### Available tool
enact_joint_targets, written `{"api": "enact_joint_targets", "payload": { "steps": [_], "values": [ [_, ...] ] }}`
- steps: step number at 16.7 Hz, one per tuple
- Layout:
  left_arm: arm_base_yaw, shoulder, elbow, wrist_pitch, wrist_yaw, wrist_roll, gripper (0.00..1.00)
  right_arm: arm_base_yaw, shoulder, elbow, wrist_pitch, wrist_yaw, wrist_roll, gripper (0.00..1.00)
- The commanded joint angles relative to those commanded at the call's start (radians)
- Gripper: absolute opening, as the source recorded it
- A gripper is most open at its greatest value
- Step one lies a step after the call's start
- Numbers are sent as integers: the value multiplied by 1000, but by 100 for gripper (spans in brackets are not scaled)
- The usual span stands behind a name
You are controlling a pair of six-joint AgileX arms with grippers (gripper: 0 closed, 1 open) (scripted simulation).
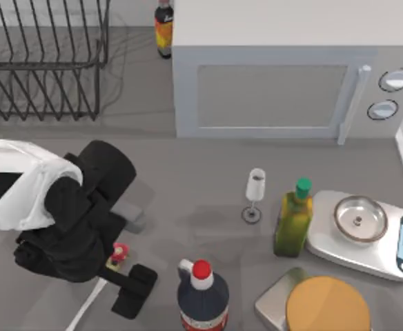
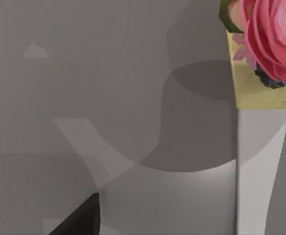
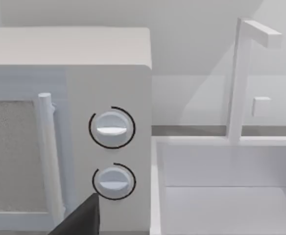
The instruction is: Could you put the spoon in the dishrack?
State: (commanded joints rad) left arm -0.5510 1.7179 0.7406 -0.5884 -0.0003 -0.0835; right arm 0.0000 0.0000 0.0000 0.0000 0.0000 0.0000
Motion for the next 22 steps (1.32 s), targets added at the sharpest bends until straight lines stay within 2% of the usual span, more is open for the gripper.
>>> {"api": "enact_joint_targets", "payload": {
  "steps": [8, 9, 13, 16, 22],
  "values": [
    [0, 0, 0, 0, 0, 0, 0, 0, 0, 0, 0, 0, 0, 100],
    [-1, -69, 30, -62, -3, -2, 0, 0, 0, 0, 0, 0, 0, 100],
    [7, -77, 99, -133, -8, -6, 0, 0, 0, 0, 0, 0, 0, 100],
    [14, -104, 237, -297, -12, -12, 0, 0, 0, 0, 0, 0, 0, 100],
    [-12, -183, 560, -754, -4, -15, 0, 0, 0, 0, 0, 0, 0, 100]
  ]
}}
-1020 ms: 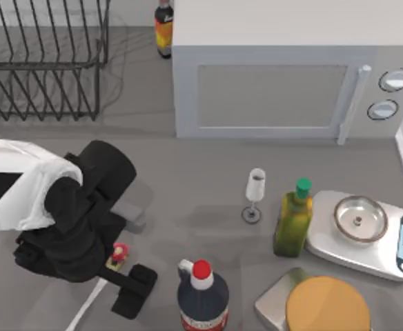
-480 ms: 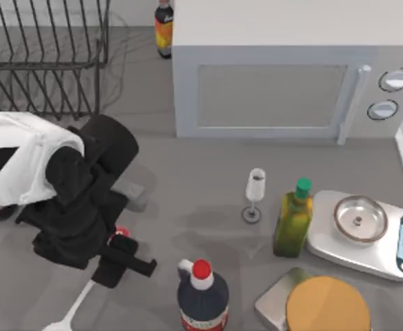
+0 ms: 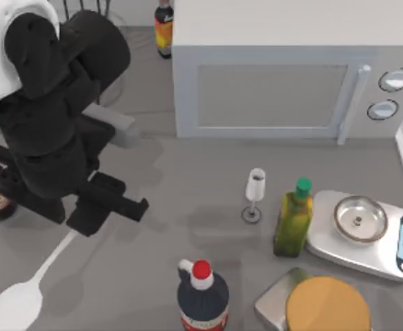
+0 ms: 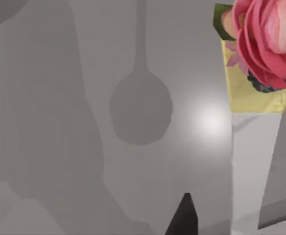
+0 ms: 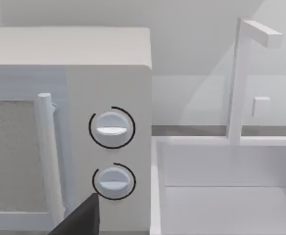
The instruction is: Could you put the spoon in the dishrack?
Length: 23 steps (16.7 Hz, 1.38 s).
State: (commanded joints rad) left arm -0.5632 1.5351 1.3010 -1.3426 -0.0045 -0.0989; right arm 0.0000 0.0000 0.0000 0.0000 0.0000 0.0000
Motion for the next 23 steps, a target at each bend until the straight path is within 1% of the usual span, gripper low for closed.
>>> {"api": "enact_joint_targets", "payload": {
  "steps": [2, 4, 10, 12, 14, 17, 23],
  "values": [
    [-2, -30, 81, -88, 1, 0, 0, 0, 0, 0, 0, 0, 0, 100],
    [0, -52, 126, -135, 1, 0, 0, 0, 0, 0, 0, 0, 0, 100],
    [4, -55, 131, -139, 0, 2, 0, 0, 0, 0, 0, 0, 0, 100],
    [23, -74, 125, -107, 7, 7, 0, 0, 0, 0, 0, 0, 0, 100],
    [68, -113, 110, -35, 21, 15, 0, 0, 0, 0, 0, 0, 0, 100],
    [173, -196, 70, 135, 51, 30, 0, 0, 0, 0, 0, 0, 0, 100],
    [449, -392, -68, 641, 126, 74, 0, 0, 0, 0, 0, 0, 0, 100]
  ]
}}
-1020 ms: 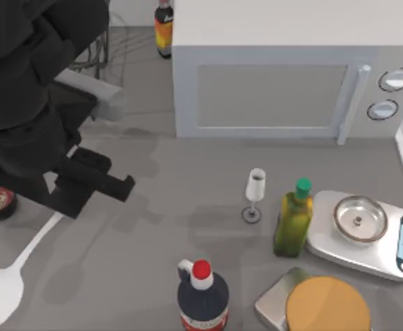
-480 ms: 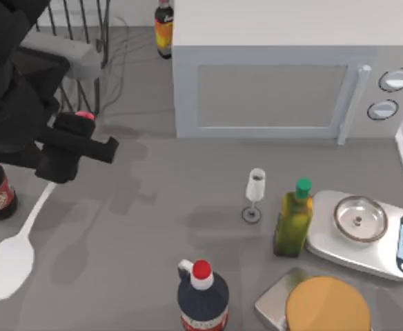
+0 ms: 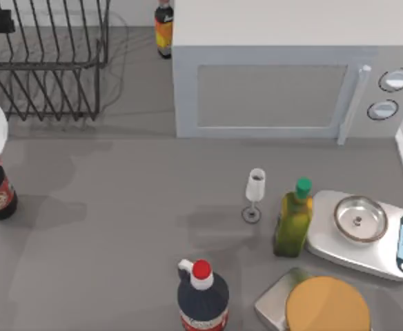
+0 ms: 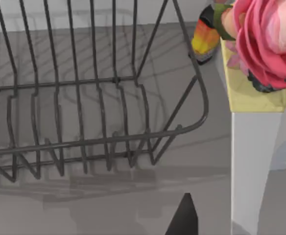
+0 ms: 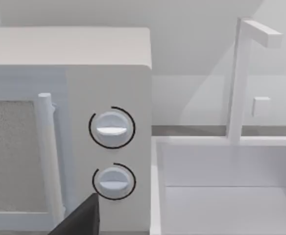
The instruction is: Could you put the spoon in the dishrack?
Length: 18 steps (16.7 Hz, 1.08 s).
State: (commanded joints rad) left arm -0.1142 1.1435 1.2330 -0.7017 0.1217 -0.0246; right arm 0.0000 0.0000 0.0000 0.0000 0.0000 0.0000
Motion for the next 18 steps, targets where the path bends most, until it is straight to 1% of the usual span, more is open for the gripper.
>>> {"api": "enact_joint_targets", "payload": {
  "steps": [4, 6, 8, 15, 18],
  "values": [
    [176, -143, -79, 305, 50, 26, 0, 0, 0, 0, 0, 0, 0, 100],
    [242, -203, -103, 404, 69, 34, 0, 0, 0, 0, 0, 0, 0, 100],
    [284, -242, -116, 461, 82, 37, 0, 0, 0, 0, 0, 0, 0, 100],
    [290, -237, -115, 487, 82, 39, 0, 0, 0, 0, 0, 0, 0, 100],
    [281, -144, -118, 585, 74, 38, 0, 0, 0, 0, 0, 0, 0, 100]
  ]
}}
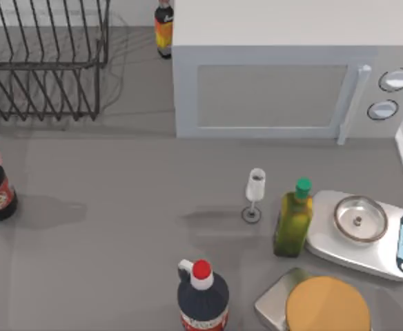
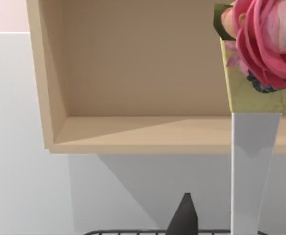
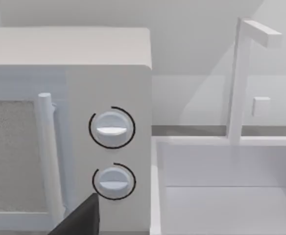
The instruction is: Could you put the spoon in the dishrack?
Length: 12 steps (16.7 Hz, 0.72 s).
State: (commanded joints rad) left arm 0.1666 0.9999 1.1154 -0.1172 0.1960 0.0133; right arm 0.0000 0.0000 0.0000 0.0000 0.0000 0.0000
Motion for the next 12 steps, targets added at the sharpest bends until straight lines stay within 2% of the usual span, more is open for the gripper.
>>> {"api": "enact_joint_targets", "payload": {
  "steps": [12],
  "values": [
    [-84, 673, -156, 844, -76, 5, 0, 0, 0, 0, 0, 0, 0, 100]
  ]
}}
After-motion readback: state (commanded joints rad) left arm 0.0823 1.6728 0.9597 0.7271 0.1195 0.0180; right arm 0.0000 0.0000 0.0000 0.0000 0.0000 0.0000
